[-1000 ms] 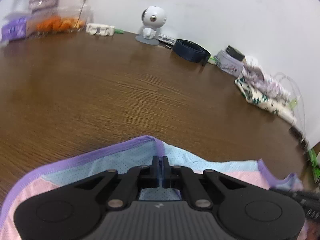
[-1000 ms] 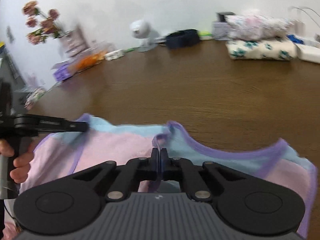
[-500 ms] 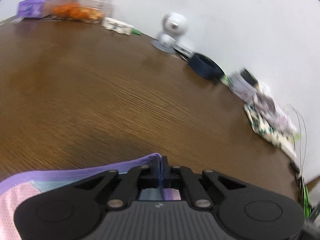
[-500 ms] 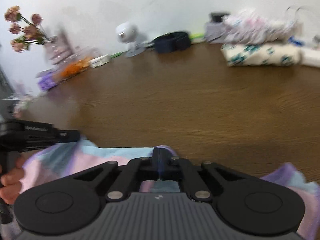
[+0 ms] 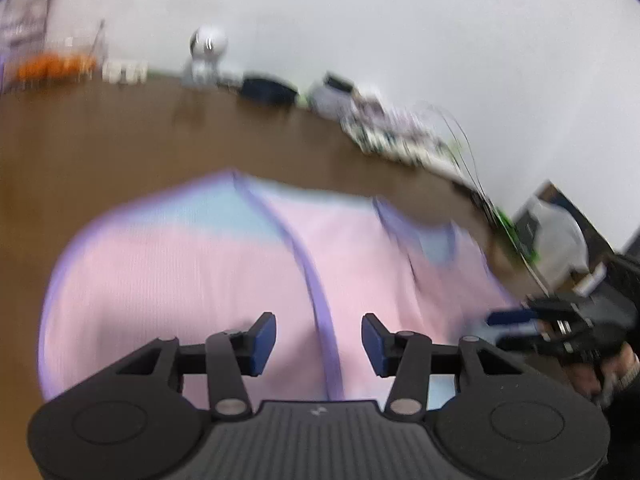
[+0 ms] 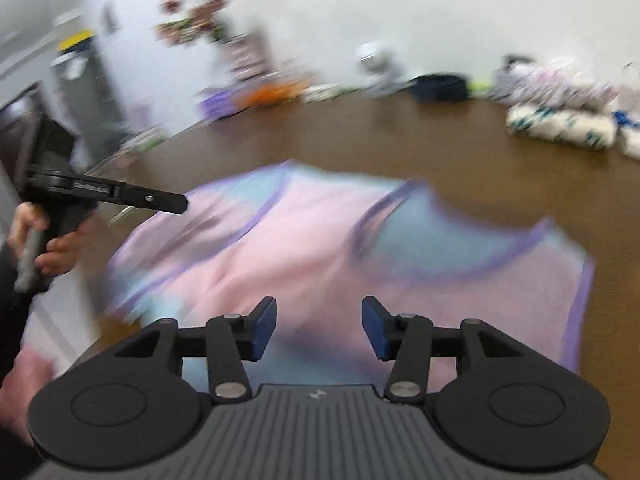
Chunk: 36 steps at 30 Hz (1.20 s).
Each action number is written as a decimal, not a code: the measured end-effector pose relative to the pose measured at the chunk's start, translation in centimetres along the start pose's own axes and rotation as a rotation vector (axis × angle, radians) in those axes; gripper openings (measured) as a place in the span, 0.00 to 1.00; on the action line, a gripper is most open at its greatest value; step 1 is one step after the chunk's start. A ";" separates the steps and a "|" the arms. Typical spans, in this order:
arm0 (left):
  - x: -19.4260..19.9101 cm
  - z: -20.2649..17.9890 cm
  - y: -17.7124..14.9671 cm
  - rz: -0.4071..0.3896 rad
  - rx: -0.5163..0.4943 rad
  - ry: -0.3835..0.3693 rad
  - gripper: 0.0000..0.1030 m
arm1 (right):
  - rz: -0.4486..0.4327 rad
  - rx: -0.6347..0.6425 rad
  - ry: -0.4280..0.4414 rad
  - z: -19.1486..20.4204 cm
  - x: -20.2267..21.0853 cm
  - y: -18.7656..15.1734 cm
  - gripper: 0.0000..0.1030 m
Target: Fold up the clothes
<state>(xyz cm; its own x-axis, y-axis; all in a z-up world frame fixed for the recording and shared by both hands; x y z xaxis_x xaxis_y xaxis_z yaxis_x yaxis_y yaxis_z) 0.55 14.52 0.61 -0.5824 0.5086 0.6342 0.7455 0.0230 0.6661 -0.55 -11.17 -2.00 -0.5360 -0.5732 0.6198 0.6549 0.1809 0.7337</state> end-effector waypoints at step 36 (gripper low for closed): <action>-6.0 -6.3 -1.2 0.014 -0.132 0.203 0.34 | 0.004 0.107 -0.279 0.1 -2.8 -0.6 0.08</action>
<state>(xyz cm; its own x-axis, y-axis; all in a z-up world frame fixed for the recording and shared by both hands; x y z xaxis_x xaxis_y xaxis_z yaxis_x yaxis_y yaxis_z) 1.13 6.09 -1.47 -0.6356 0.3244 0.7006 0.7127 -0.1024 0.6939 0.52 -9.62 -4.16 -0.6689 -0.3336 0.6643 0.6054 0.2741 0.7472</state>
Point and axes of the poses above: each gripper's, at about its wrist camera, not at the fingertips, and x roughly against the way its jaws point, z to its left, y to its top, the point moved 7 cm from there along -x, roughly the way its jaws point, and after that the axes turned 1 degree about -y, right-handed, at the moved point
